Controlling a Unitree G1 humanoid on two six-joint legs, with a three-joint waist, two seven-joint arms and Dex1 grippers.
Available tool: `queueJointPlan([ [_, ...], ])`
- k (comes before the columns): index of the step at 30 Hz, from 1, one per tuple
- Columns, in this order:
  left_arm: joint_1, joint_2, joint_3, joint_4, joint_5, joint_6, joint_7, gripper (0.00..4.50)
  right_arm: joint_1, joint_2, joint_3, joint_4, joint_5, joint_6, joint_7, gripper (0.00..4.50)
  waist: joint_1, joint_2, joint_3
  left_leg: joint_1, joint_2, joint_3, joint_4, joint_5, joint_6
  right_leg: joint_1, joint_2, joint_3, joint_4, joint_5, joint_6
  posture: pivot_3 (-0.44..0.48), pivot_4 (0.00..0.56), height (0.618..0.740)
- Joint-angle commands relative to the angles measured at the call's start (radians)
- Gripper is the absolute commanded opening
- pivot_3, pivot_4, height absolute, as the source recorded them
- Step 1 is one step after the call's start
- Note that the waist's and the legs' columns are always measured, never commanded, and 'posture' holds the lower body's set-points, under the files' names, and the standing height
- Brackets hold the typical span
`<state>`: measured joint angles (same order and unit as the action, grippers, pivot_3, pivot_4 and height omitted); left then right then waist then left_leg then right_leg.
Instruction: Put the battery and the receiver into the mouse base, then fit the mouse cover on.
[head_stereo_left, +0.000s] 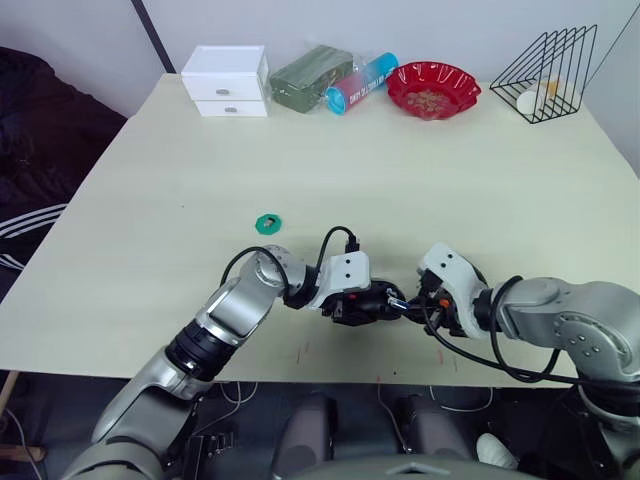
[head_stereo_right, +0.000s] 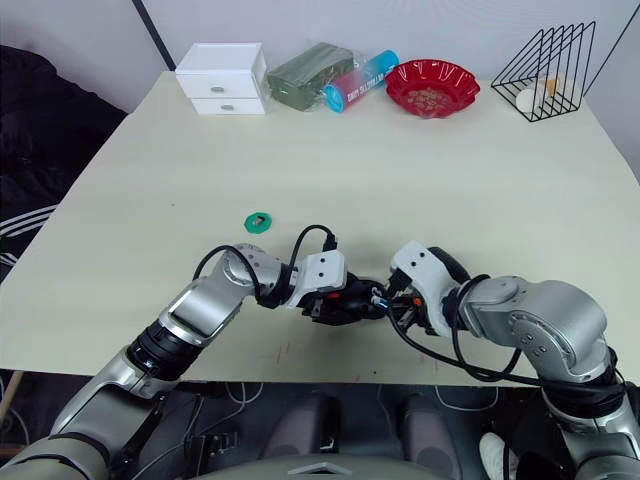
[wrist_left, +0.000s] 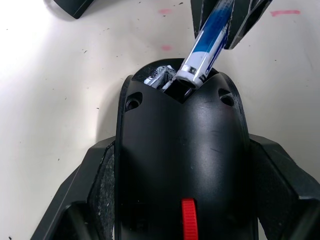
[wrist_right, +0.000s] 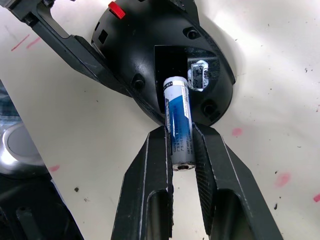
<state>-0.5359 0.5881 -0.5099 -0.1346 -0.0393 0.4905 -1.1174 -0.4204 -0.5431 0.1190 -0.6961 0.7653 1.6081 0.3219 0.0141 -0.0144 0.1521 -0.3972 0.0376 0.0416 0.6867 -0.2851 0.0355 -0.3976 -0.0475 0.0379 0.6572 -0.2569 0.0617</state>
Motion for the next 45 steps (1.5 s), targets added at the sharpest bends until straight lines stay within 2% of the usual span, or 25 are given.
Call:
queueJointPlan([
  [1,0.015,0.0,-0.021,0.014,0.04,0.021,0.023,2.95,-0.001,0.033,-0.002,0.004,0.019,0.006,-0.038,0.09,0.0,0.0,0.0,0.0,0.0,0.0,0.0,0.0,0.0,0.0,0.0,0.0,0.0,0.0,0.0,0.0,0.15,0.74],
  [15,0.034,0.001,-0.018,-0.009,0.035,0.041,0.026,2.95,0.005,0.111,0.011,0.04,0.085,0.006,-0.186,0.09,-0.016,-0.002,-0.002,0.001,0.001,0.0,0.0,0.0,0.0,0.0,0.0,0.0,0.0,0.0,0.0,0.0,0.15,0.74],
  [17,0.035,0.001,-0.016,-0.009,0.035,0.04,0.026,2.95,0.003,0.11,0.011,0.04,0.093,0.006,-0.195,1.1,-0.02,-0.003,-0.002,0.001,0.001,0.0,0.0,0.0,0.0,0.0,0.0,0.0,0.001,0.0,0.0,0.0,0.15,0.74],
  [21,0.035,-0.001,-0.014,-0.004,0.036,0.042,0.024,2.95,0.002,0.107,0.002,0.041,0.124,0.006,-0.206,2.66,-0.025,-0.004,-0.003,0.001,0.001,-0.001,0.0,0.0,0.0,0.0,0.0,0.0,0.0,0.0,0.0,0.0,0.15,0.74],
  [24,0.034,-0.005,-0.014,-0.002,0.038,0.041,0.024,2.95,0.002,0.101,-0.001,0.041,0.155,0.006,-0.21,4.19,-0.026,-0.005,-0.004,0.002,0.001,-0.001,0.0,0.0,0.0,0.001,0.0,0.0,0.0,0.0,-0.001,0.0,0.15,0.74],
  [31,0.034,-0.009,-0.015,0.0,0.039,0.041,0.023,2.95,-0.013,0.077,-0.032,0.024,0.18,0.006,-0.187,4.19,-0.018,-0.004,-0.003,-0.001,0.001,-0.001,-0.001,0.0,0.0,0.0,-0.002,-0.001,-0.001,0.0,0.0,0.0,0.15,0.74],
  [35,0.032,-0.008,-0.014,0.002,0.042,0.038,0.021,2.95,-0.009,0.001,-0.068,-0.019,0.195,-0.024,-0.104,4.19,-0.018,-0.004,-0.003,-0.001,0.001,-0.001,-0.001,0.0,0.0,0.0,-0.002,-0.001,-0.001,0.0,0.0,0.0,0.15,0.74],
  [39,0.027,-0.008,-0.013,0.006,0.043,0.036,0.018,2.95,0.02,-0.108,-0.074,-0.045,0.176,-0.119,-0.004,4.19,-0.017,-0.004,-0.003,-0.001,0.001,-0.002,-0.001,0.0,0.0,0.0,-0.002,-0.001,-0.002,0.0,0.0,0.0,0.15,0.74],
  [42,0.024,-0.009,-0.011,0.01,0.043,0.037,0.017,2.95,0.082,-0.183,-0.075,-0.067,0.109,-0.305,0.104,4.19,-0.01,-0.004,-0.003,-0.002,0.0,-0.003,-0.001,0.0,0.0,0.0,-0.002,-0.003,-0.002,-0.001,0.0,0.0,0.15,0.74],
  [45,0.025,-0.008,-0.011,0.009,0.042,0.039,0.016,2.95,0.164,-0.225,-0.07,-0.056,0.027,-0.477,0.182,3.37,-0.009,-0.004,-0.003,-0.002,0.0,-0.003,-0.001,0.0,0.0,0.0,-0.002,-0.003,-0.004,0.0,0.0,0.0,0.15,0.74],
])
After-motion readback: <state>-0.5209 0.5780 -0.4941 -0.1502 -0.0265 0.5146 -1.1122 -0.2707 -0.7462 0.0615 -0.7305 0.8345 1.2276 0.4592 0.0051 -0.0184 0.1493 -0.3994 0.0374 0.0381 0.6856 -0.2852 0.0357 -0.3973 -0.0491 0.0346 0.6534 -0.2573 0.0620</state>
